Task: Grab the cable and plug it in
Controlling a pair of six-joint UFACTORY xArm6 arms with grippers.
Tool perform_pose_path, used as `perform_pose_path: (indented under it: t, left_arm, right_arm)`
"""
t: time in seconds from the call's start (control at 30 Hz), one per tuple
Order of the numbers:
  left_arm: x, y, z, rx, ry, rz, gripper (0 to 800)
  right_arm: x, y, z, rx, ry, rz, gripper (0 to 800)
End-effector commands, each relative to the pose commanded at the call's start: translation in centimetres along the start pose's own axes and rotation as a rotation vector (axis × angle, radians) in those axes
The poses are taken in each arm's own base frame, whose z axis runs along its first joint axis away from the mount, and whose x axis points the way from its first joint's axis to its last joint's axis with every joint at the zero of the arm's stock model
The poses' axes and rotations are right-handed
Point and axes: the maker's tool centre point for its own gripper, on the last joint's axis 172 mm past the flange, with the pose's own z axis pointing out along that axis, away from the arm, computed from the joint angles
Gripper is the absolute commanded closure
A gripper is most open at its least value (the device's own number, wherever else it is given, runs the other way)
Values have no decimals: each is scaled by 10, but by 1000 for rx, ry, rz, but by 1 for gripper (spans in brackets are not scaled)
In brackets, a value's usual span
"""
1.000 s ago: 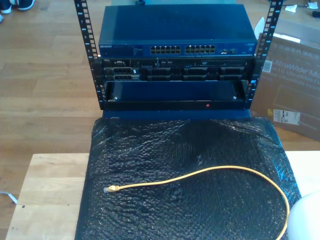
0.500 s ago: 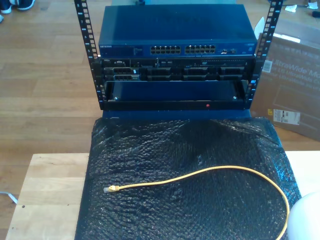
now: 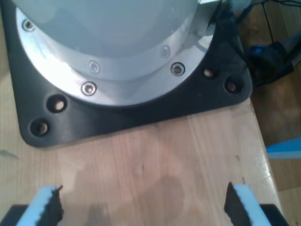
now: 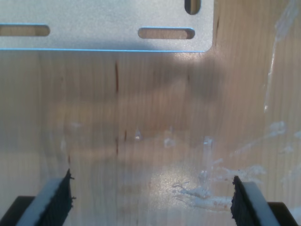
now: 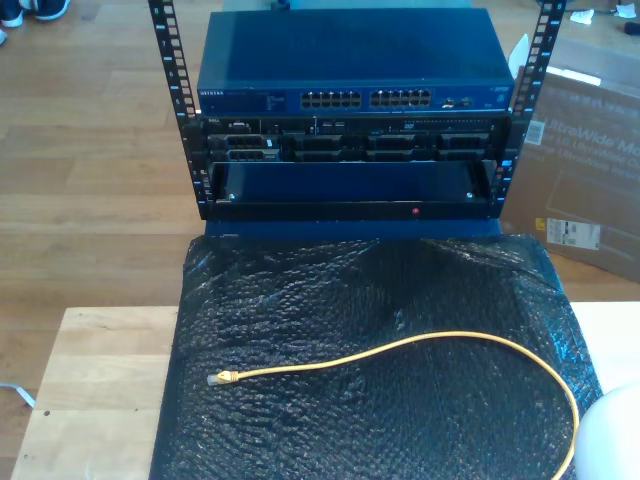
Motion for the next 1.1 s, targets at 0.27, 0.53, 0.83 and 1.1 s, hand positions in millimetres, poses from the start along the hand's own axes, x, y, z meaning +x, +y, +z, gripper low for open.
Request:
perform_pose_path:
  t: [0.27,0.53,0.83,1.1]
  left_arm:
    - [0,0,0,0,-2,0,0]
    - [0,0,0,0,0,0,0]
    - [1,0,0,0,5,-3,0]
    - [-2,1,-11,0,-3,-6,0]
  right_arm:
    - [0,0,0,1,2,-4,0]
    - [0,0,0,0,0,-2,0]
    - [-2,0,-2,1,-6,-3,1]
    - [-10,1,-12,2,-39,-6,4]
